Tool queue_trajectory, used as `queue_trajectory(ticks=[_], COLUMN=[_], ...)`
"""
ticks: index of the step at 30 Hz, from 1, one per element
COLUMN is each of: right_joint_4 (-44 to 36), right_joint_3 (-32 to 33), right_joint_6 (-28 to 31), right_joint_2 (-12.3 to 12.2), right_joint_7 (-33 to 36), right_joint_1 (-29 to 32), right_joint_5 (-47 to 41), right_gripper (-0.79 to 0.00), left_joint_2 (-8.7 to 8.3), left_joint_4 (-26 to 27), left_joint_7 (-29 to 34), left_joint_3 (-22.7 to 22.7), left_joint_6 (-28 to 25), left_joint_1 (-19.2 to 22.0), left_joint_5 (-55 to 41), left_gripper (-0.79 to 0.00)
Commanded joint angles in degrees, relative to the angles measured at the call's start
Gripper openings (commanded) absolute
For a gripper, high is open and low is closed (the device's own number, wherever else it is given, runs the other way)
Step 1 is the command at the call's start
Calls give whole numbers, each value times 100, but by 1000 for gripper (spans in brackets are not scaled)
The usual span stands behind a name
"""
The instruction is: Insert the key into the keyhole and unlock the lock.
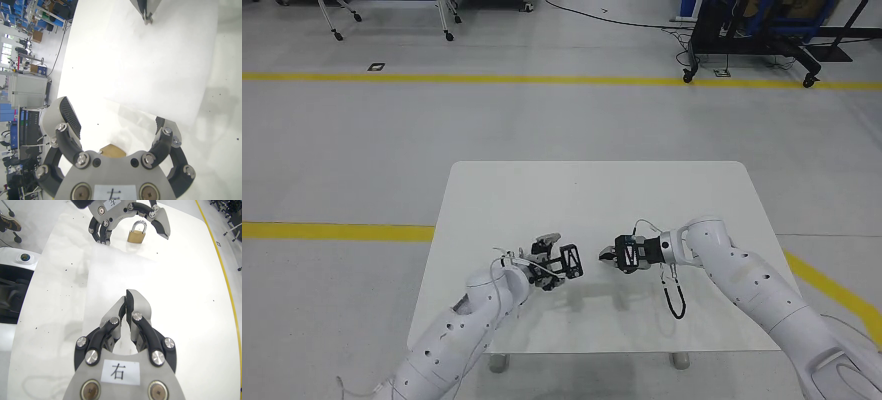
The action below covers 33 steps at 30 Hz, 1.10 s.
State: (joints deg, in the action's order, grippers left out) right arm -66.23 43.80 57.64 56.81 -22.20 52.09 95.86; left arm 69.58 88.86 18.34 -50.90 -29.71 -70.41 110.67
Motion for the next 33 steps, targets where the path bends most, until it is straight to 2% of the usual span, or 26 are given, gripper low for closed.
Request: queue_trajectory(ticks=[1,5,12,16,19,24,26,30,33], right_joint_4=[0,0,0,0,0,0,0,-115,-246], right_joint_3=[0,0,0,0,0,0,0,95,400], right_joint_6=[0,0,0,0,0,0,0,-397,-233], right_joint_2=[0,0,0,0,0,0,0,22,-55], right_joint_7=[0,0,0,0,0,0,0,140,-611], right_joint_1=[0,0,0,0,0,0,0,164,310], right_joint_5=[0,0,0,0,0,0,0,-340,-817], right_gripper=[-785,-785,-785,-785,-785,-785,-785,-785,-785], left_joint_2=[-14,-103,-460,-557,-511,-312,-238,-186,-212], left_joint_4=[16,331,1394,1722,1679,1172,949,631,595], left_joint_7=[-36,-321,-1139,-1459,-1252,-418,-315,-343,-468], left_joint_3=[-75,-510,-1901,-2398,-2185,-1154,-856,-760,-867], left_joint_6=[9,-160,-1680,-2016,-1811,-1271,-1145,-1078,-1237], left_joint_1=[-15,-212,-1004,-1259,-1138,-464,-227,14,24], left_joint_5=[0,-377,-1067,-1426,-1736,-1762,-1828,-2103,-2232], left_gripper=[0,0,0,0,0,0,0,0,0])
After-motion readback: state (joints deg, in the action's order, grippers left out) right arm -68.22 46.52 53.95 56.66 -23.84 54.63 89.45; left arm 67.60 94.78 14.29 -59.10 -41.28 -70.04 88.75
